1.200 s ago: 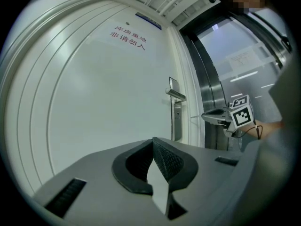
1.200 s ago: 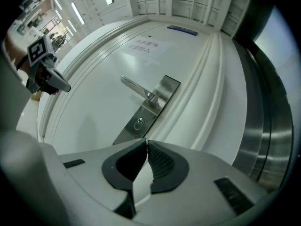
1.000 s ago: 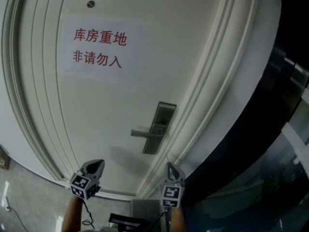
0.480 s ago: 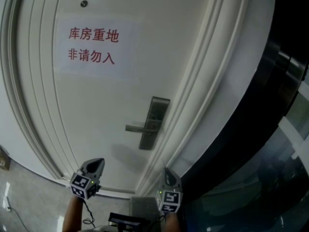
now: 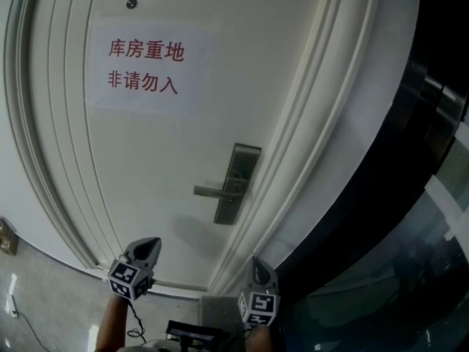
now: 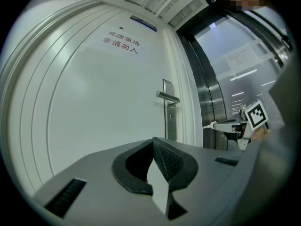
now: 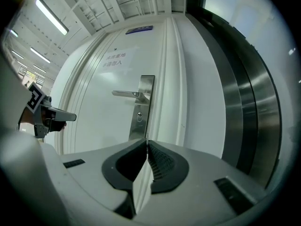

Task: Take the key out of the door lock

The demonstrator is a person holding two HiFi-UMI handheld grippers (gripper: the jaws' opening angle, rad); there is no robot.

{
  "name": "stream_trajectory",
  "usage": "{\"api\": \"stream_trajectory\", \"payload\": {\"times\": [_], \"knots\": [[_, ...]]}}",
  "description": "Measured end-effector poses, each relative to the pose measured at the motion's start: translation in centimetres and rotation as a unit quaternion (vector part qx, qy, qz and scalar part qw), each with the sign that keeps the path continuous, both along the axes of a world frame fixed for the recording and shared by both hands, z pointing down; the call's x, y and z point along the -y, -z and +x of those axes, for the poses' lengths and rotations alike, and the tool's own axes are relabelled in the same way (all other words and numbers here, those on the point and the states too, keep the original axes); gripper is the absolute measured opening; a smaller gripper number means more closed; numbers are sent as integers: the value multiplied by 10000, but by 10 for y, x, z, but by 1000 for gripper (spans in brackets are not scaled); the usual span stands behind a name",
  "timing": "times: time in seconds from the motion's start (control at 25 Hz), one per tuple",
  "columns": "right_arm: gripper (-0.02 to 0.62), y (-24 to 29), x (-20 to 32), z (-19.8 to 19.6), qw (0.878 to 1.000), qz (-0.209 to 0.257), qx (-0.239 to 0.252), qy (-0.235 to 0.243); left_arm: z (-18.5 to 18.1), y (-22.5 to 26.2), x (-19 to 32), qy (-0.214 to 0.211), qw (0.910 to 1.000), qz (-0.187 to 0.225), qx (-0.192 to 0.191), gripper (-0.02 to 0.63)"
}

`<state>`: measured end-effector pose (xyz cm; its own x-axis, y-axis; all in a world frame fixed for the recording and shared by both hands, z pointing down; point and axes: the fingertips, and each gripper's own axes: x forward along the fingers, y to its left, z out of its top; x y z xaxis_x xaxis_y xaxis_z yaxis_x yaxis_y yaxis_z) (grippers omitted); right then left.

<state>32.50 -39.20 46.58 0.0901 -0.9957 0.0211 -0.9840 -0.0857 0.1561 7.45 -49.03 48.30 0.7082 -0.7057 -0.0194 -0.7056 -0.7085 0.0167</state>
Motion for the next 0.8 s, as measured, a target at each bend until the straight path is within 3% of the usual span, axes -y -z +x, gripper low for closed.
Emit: {"api": "stream_trajectory", "payload": {"times": [0.8], "knots": [[20,-5,5,-21,9999,-90,-21,141,-14,2,7,-71,10000,26,35,9]]}}
